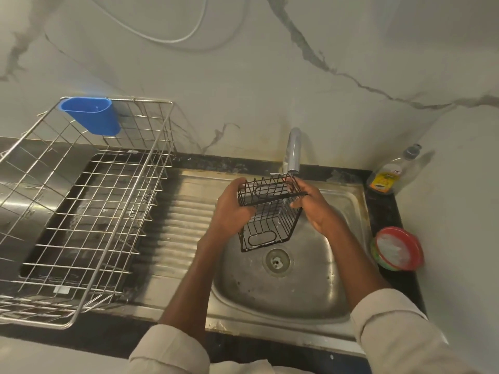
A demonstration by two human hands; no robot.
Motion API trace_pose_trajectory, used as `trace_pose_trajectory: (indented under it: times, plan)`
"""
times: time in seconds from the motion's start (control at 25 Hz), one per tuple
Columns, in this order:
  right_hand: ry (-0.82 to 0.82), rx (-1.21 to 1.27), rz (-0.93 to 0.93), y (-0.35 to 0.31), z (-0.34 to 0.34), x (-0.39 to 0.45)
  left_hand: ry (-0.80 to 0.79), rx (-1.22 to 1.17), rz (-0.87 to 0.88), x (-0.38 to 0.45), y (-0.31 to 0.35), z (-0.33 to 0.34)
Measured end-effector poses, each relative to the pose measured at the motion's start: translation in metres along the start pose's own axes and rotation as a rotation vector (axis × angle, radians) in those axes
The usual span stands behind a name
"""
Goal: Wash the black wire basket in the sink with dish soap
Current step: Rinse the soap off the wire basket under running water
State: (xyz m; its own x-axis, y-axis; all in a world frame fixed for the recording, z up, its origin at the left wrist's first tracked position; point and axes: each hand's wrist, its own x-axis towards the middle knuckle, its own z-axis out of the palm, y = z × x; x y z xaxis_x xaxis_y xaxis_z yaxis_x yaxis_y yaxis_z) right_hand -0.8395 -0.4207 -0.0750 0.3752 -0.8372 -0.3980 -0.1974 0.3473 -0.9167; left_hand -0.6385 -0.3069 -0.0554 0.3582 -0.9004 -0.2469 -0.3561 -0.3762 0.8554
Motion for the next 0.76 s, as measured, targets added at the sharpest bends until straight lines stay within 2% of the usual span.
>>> trace_pose_trajectory:
  times: [0.76]
  plan:
    - [-0.041,-0.079,-0.035,-0.012,0.002,0.016,0.088,0.031,0.028,-0.036,0.026,0.005]
